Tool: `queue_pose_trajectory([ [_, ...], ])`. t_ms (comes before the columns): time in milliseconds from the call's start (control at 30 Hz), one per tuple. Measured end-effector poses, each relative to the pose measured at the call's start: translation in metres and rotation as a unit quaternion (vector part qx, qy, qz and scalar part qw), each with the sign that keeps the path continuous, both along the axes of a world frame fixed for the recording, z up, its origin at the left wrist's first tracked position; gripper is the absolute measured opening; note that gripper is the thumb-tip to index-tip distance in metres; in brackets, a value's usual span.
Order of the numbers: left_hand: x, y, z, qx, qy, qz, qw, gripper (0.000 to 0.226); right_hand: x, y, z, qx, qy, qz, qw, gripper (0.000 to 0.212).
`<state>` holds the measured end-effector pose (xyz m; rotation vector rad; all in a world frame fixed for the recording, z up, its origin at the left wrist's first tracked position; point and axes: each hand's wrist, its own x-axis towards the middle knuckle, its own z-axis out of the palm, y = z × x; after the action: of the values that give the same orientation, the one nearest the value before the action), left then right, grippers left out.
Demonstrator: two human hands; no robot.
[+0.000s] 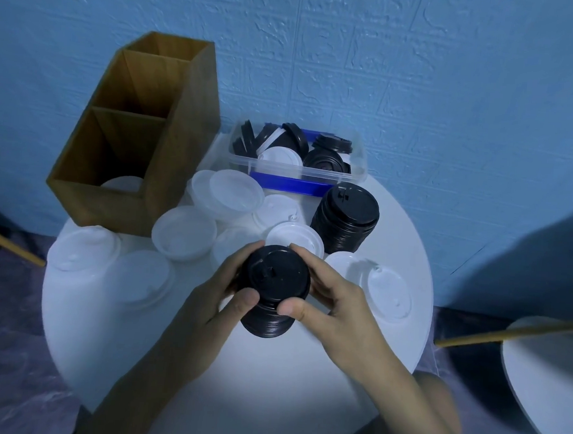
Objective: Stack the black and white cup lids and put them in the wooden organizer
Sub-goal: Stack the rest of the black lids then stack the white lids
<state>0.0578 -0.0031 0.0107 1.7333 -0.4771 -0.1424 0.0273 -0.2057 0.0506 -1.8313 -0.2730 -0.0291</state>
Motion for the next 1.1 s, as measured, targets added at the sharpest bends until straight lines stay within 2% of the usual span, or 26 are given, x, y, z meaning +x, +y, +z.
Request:
queue_pose_trajectory([
  [133, 0.001, 0.001, -0.004, 0.012, 0.005, -0.022, 1.000, 0.069, 0.001, -0.001, 0.006, -0.039, 0.001, -0.007, 0.999, 0.052],
  [300, 0.010, 0.001, -0.002, 0.009, 0.009, -0.007, 1.000, 0.070, 0.018, -0.017, 0.024, -0.100, 0.057, 0.034, 0.993, 0.049],
  [433, 0.010, 0.001, -0.003, 0.009, 0.009, 0.009, 1.000, 0.070, 0.046, -0.033, 0.049, -0.165, -0.002, -0.005, 0.986, 0.030],
  [500, 0.009, 0.000, -0.001, 0.013, 0.006, 0.018, 1.000, 0.071, 0.067, -0.038, 0.070, -0.164, -0.023, -0.030, 0.986, 0.013],
  [533, 0.009, 0.000, -0.001, 0.016, 0.005, 0.021, 1.000, 0.071, 0.080, -0.040, 0.081, -0.163, -0.026, -0.051, 0.985, 0.012],
  [633, 0.009, 0.000, -0.003, 0.029, -0.003, 0.027, 0.999, 0.071, 0.135, -0.054, 0.093, -0.213, -0.053, -0.132, 0.967, 0.015],
  [733, 0.007, -0.002, -0.003, 0.039, -0.012, 0.032, 0.999, 0.071, 0.189, -0.072, 0.083, -0.323, -0.051, -0.178, 0.928, 0.011],
  [833, 0.006, -0.003, -0.002, 0.043, -0.015, 0.039, 0.998, 0.071, 0.223, -0.081, 0.070, -0.408, -0.024, -0.205, 0.889, 0.033],
  [967, 0.008, 0.000, -0.003, 0.060, -0.020, 0.039, 0.997, 0.071, 0.254, -0.081, 0.061, -0.439, 0.002, -0.210, 0.874, 0.051],
  [1100, 0.008, 0.002, -0.003, 0.067, -0.021, 0.046, 0.996, 0.072, 0.268, -0.070, 0.060, -0.466, 0.010, -0.177, 0.867, 0.037],
])
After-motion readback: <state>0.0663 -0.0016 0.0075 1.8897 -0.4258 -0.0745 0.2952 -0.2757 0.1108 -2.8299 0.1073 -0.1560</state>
